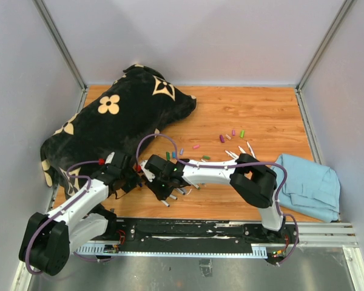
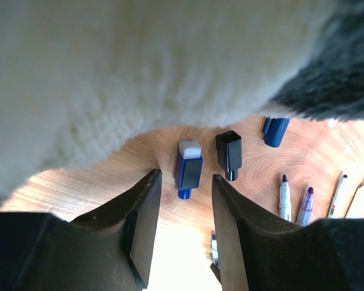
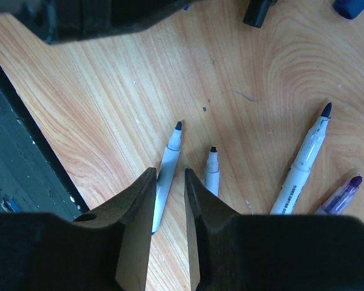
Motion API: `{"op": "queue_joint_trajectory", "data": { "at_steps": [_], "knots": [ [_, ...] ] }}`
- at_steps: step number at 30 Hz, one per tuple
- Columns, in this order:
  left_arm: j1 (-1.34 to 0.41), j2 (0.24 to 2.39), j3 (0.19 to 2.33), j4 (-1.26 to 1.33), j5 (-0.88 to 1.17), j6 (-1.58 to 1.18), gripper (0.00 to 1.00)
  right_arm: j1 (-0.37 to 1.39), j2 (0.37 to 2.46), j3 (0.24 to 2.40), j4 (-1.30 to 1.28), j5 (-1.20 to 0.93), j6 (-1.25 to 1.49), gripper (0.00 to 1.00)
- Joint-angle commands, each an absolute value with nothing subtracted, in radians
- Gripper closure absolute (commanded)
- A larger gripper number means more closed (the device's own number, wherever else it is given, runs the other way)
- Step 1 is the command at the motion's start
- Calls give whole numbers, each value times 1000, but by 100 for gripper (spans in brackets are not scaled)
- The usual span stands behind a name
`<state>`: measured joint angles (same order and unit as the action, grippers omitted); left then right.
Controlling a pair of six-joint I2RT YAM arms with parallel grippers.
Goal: Open the pen caps
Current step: Place the pen at the center of the board.
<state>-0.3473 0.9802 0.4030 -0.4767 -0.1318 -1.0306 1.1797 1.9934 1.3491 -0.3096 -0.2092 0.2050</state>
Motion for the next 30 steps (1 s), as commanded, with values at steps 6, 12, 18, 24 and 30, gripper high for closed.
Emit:
{"op": "queue_joint_trajectory", "data": {
  "at_steps": [6, 12, 18, 24, 30],
  "knots": [
    [-344, 925, 409, -553, -89, -999, 49, 1175, 1936, 1381, -371, -220, 174, 73],
    [-345, 873, 430, -576, -80, -992, 46, 1143, 1889, 1382, -379, -277, 159, 72],
    [-344, 844, 449, -575, -54, -984, 44, 1117, 1832, 1377, -394, -342, 138, 69],
    [-344, 806, 513, -552, -18, -882, 41, 1032, 1765, 1367, -422, -499, 54, 62],
    [-344, 701, 503, -344, 115, -727, 24, 857, 1676, 1336, -461, -815, -105, 52]
  ]
}}
